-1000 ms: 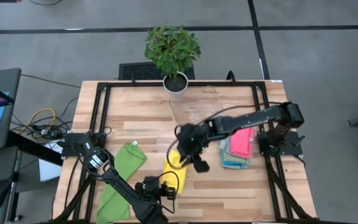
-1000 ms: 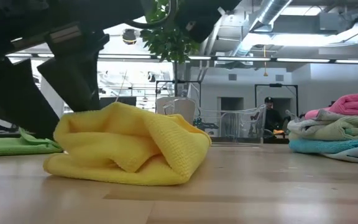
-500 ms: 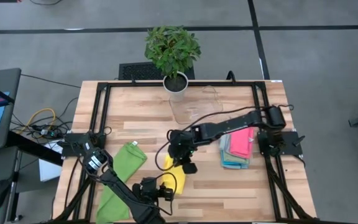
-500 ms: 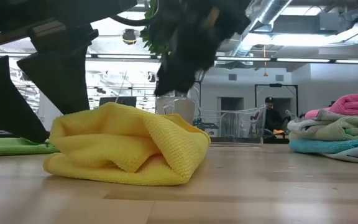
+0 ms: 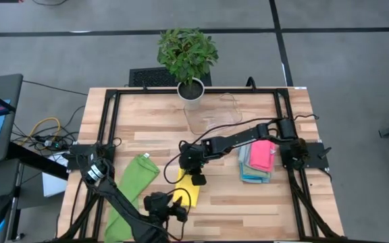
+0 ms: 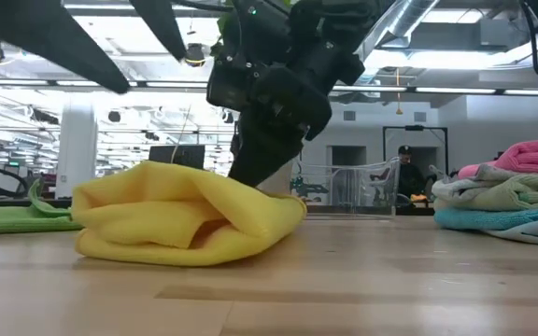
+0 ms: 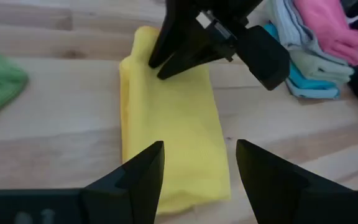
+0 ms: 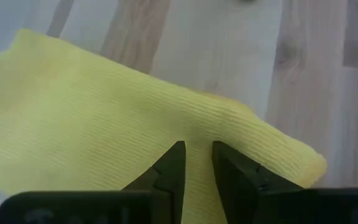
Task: Fold microfiber towels
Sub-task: Fold the yellow microfiber cloth
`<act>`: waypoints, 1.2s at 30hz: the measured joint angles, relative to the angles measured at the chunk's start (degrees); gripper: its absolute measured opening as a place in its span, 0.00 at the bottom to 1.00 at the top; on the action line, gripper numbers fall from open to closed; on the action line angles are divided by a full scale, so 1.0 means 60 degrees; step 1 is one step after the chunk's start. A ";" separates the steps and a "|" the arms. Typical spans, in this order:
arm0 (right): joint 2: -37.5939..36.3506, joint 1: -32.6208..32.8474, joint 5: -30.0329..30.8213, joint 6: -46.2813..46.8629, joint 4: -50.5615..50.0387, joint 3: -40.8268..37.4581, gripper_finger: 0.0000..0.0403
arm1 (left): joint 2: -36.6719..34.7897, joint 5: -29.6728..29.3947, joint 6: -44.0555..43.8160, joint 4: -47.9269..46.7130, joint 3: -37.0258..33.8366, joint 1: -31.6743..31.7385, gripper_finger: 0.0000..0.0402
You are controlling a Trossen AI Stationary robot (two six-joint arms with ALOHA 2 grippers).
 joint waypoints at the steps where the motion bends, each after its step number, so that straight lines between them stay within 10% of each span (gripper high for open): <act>1: 0.0000 0.0000 0.0011 0.0001 0.0025 0.0000 0.26 | 0.0047 -0.0006 0.0169 0.0046 0.0000 0.0059 0.48; 23: -0.3263 0.0040 -0.0077 -0.0228 -0.3569 0.0005 0.26 | 0.1787 0.0252 -0.0013 0.2783 -0.0983 0.0191 0.33; 36: -0.3387 0.0049 0.0558 0.1481 0.2765 -0.4062 0.14 | 0.1247 0.0652 0.0192 0.2184 -0.1056 0.0154 0.33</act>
